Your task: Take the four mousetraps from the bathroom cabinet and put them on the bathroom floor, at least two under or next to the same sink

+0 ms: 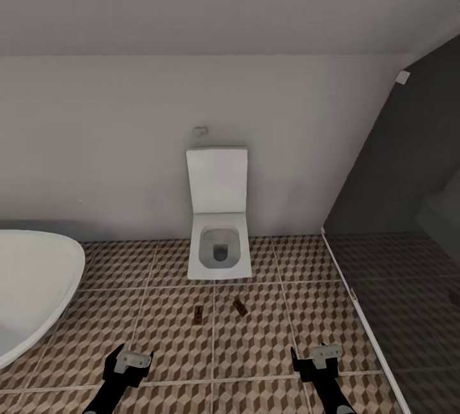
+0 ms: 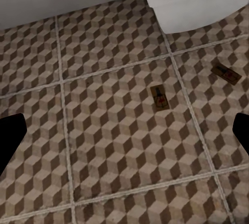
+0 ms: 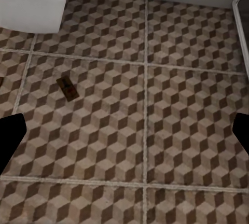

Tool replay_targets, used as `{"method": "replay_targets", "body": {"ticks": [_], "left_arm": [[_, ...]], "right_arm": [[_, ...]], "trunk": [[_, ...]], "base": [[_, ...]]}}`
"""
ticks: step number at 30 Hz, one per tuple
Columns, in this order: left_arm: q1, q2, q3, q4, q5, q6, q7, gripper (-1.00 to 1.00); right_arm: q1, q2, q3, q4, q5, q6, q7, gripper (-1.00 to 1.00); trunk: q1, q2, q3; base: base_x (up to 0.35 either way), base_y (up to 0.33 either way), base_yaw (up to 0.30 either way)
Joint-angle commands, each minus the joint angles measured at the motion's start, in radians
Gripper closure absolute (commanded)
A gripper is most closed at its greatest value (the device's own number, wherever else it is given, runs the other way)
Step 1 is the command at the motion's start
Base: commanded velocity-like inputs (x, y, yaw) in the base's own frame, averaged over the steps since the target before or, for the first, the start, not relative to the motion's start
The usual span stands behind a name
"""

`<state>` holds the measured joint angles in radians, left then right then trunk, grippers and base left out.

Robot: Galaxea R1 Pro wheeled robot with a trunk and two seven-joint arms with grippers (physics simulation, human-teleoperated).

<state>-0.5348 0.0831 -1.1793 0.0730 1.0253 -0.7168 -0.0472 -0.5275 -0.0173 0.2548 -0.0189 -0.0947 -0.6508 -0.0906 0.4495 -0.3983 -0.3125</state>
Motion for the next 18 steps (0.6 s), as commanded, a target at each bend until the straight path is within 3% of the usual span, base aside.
{"method": "replay_targets", "body": {"ticks": [1,9,18], "left_arm": [[-0.001,-0.001,-0.008,0.002,0.010,-0.003,-0.005,-1.00],[-0.001,-0.003,-0.008,0.002,0.010,-0.003,-0.005,-1.00],[-0.001,-0.007,-0.008,0.002,0.010,-0.002,-0.005,-1.00]], "right_arm": [[-0.001,0.000,0.009,0.001,-0.010,-0.003,-0.002,-1.00],[-0.001,0.000,0.009,0.001,-0.010,-0.002,-0.003,-1.00],[0.000,0.000,0.009,0.001,-0.010,-0.002,-0.003,-1.00]], "trunk": [[0.001,-0.002,-0.001],[0.001,-0.002,0.001],[0.001,-0.002,0.006]], "base": [[0.000,0.000,0.017],[0.000,0.000,0.014],[0.000,0.000,0.198]]}}
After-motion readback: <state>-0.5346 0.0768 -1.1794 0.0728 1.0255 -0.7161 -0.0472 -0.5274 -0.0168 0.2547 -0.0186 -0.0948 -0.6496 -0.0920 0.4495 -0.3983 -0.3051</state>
